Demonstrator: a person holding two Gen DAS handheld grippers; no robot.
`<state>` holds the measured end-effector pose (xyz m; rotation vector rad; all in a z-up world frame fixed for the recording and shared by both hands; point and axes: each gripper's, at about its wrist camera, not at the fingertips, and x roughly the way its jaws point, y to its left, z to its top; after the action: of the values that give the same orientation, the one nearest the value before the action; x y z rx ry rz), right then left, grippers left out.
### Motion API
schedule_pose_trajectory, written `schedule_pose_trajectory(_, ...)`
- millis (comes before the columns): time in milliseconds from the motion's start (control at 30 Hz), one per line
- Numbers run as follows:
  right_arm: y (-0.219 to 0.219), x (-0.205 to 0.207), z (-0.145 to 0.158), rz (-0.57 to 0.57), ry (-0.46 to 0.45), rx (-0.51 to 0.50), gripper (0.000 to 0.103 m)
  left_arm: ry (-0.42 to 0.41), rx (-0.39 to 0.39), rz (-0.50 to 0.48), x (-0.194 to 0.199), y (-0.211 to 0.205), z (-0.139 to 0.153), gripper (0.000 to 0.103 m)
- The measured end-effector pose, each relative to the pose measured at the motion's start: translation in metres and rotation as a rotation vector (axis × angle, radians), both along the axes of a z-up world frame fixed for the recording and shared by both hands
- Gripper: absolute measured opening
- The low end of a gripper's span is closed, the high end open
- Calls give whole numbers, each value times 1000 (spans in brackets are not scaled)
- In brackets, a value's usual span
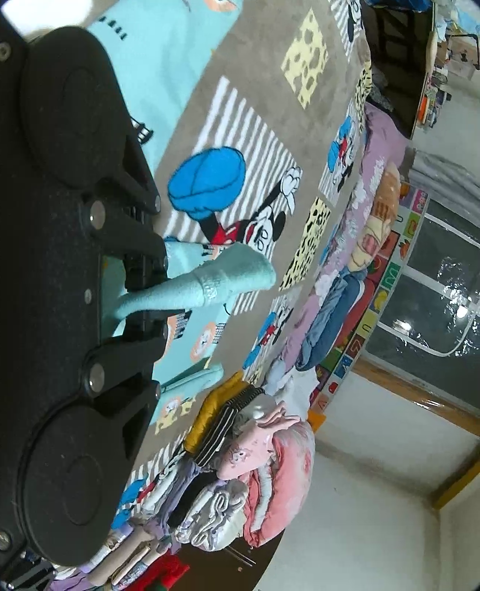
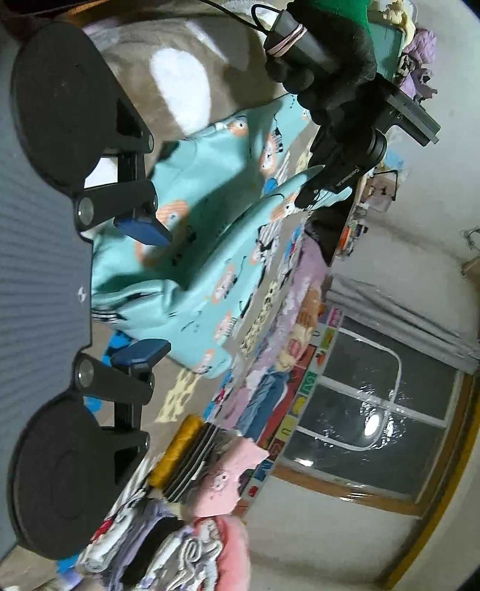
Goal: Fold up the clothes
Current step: 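Fold the held corner with the left gripper over toward the right gripper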
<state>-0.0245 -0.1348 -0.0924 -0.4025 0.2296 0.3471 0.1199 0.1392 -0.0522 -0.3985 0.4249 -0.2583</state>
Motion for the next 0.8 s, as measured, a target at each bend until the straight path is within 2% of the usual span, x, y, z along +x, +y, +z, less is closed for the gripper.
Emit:
schedule_pose_trajectory(100, 1, 14, -9, 44, 91, 10, 57, 16, 2, 9, 5, 1, -5, 2)
schedule_pose_trajectory(200, 11, 15, -22, 72, 133, -62, 59, 33, 14, 18, 9, 1, -9, 2)
schedule_pose_trajectory(333, 20, 3, -14, 65, 50, -117, 58, 16, 12, 11, 7, 2, -9, 2)
schedule_pose_trajectory(367, 21, 1, -13, 67, 28, -114, 59, 10, 10, 11, 6, 2, -8, 2)
schedule_pose_trajectory(433, 19, 7, -17, 91, 90, -83, 64, 5, 8, 12, 7, 2, -8, 2)
schedule_pose_trajectory(500, 15, 19, -24, 114, 158, -57, 64, 3, 6, 23, 6, 3, -9, 2)
schedule_pose_trajectory(567, 12, 18, -17, 128, 158, -38, 61, -11, -3, 29, 5, 5, -6, 2)
schedule_pose_trajectory(667, 3, 12, -8, 131, 106, 24, 59, -38, -9, 33, 3, 7, -3, 2)
schedule_pose_trajectory(700, 1, 12, -9, 133, 117, 34, 60, -35, -6, 31, 4, 7, -4, 2)
schedule_pose_trajectory(733, 1, 18, -16, 144, 172, 24, 64, -21, 7, 33, 5, 6, -6, 2)
schedule_pose_trajectory(767, 2, 22, -22, 154, 213, 13, 64, 0, 25, 36, 7, 4, -9, 2)
schedule_pose_trajectory(800, 3, 21, -21, 157, 202, 3, 64, 15, 32, 39, 8, 4, -12, 2)
